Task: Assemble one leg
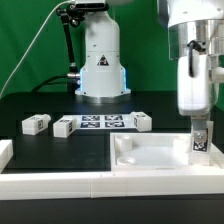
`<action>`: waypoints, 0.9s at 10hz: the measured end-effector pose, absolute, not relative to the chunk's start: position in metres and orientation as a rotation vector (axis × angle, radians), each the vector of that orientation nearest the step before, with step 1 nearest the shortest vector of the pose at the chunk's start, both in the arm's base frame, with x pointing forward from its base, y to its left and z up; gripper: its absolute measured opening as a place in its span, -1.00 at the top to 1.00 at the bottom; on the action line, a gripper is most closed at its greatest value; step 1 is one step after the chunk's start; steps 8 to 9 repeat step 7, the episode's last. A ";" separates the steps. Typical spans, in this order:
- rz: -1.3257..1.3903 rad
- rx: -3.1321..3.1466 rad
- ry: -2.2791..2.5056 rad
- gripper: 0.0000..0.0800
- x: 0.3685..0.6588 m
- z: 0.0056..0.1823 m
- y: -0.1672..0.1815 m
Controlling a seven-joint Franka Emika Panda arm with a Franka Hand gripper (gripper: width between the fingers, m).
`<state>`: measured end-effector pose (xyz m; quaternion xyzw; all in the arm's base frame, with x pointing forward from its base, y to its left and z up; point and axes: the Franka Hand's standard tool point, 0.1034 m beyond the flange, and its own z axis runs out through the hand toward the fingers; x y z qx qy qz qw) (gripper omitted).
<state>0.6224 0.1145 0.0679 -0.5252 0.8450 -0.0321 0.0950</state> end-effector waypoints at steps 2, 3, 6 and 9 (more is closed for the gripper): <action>-0.091 -1.580 2.488 -0.18 0.622 0.068 0.116; -0.092 -1.581 2.488 -0.51 0.622 0.068 0.116; -0.095 -1.727 2.402 -0.62 0.623 0.068 0.114; -0.095 -1.730 2.400 -0.62 0.623 0.068 0.114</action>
Offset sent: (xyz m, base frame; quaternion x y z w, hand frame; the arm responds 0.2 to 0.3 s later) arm 0.0035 -0.0047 0.0026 -0.0073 -0.0090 -0.0521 0.9986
